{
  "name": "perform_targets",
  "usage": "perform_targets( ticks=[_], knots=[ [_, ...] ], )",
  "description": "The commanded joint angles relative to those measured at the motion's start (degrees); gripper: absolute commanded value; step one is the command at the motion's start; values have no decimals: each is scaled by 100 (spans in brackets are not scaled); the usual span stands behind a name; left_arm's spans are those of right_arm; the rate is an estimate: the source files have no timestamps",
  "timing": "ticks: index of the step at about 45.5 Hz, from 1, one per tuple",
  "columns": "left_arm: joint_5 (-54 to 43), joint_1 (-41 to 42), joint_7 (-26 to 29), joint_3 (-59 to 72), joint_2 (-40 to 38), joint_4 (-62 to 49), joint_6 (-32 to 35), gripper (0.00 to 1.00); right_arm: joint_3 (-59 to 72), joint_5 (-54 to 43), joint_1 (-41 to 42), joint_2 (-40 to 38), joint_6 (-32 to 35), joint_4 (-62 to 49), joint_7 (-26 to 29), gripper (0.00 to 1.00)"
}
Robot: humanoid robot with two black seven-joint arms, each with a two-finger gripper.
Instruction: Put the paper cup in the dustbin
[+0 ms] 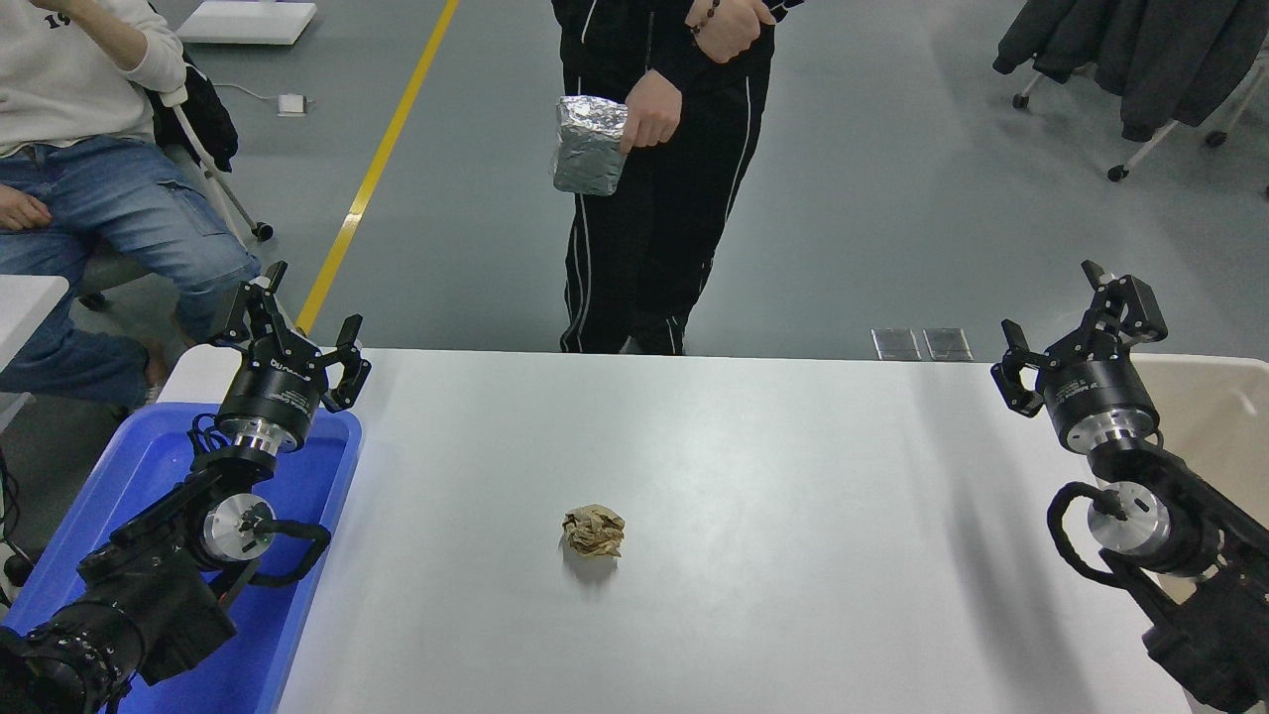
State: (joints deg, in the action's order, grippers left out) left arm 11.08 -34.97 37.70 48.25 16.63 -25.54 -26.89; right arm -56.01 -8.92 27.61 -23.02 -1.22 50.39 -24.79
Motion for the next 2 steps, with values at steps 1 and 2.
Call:
perform_targets(
  ticks=[1, 2],
  knots=[
    [0, -1, 0, 1, -2, -4, 0, 100, -6, 136, -45, 8, 34, 6, 0, 99],
    [0, -1, 0, 1, 7, -4, 0, 100, -15, 136, -45, 8, 34, -11, -9, 99]
  ],
)
